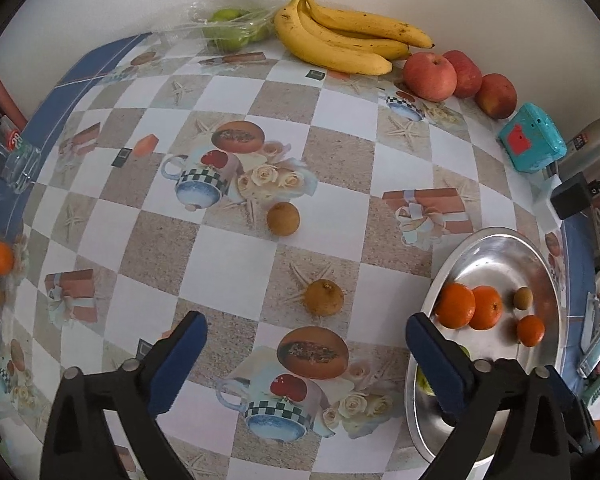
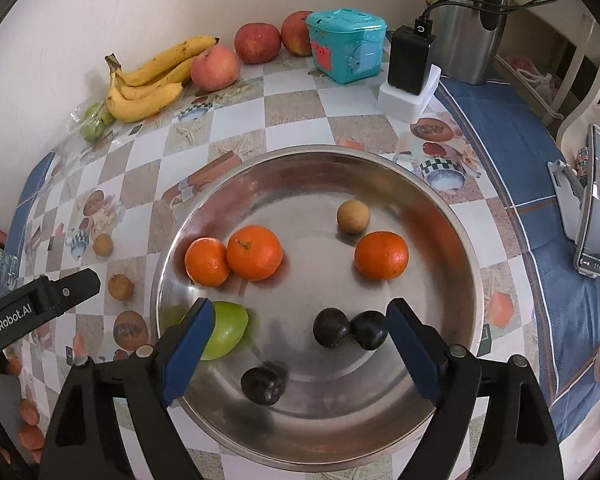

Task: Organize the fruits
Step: 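Move both open grippers back from the bowl toward the remaining fruit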

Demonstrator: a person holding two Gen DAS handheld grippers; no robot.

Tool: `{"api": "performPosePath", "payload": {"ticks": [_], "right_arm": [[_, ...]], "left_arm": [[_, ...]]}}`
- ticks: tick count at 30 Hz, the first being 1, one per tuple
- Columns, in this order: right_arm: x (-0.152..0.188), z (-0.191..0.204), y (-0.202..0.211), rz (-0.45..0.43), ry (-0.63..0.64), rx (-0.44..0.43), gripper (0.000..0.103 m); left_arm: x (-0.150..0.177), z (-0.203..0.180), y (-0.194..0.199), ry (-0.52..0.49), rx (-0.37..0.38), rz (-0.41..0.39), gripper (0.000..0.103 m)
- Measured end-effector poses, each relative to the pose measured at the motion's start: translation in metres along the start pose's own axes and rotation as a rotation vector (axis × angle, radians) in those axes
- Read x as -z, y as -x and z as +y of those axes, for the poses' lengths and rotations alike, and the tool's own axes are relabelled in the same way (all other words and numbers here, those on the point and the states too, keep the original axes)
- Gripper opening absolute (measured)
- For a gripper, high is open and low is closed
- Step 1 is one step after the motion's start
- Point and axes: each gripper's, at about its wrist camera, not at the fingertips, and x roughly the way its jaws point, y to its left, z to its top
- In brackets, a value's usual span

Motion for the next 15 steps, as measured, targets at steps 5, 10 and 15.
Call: {"api": "performPosePath", "payload": {"ticks": [5, 10, 15], "right_arm": [[0.0016, 0.0033, -0.0034, 0.002, 0.018, 0.0, 0.093], [0.0017, 0.005, -0.0027, -0.011, 0.026, 0.0, 0.093], [0.0011, 0.0062, -0.0005, -0.031, 0.032, 0.005, 0.093]], "left_arm": [[-0.0003, 0.0009, -0.0001, -0.003, -0.008, -0.006, 0.103], [-0.0017, 0.0044, 0.0017, 0.01, -0.019, -0.017, 0.103], [-0.0031, 0.0079, 0.0035, 0.017, -0.022, -0.025, 0.103]]}}
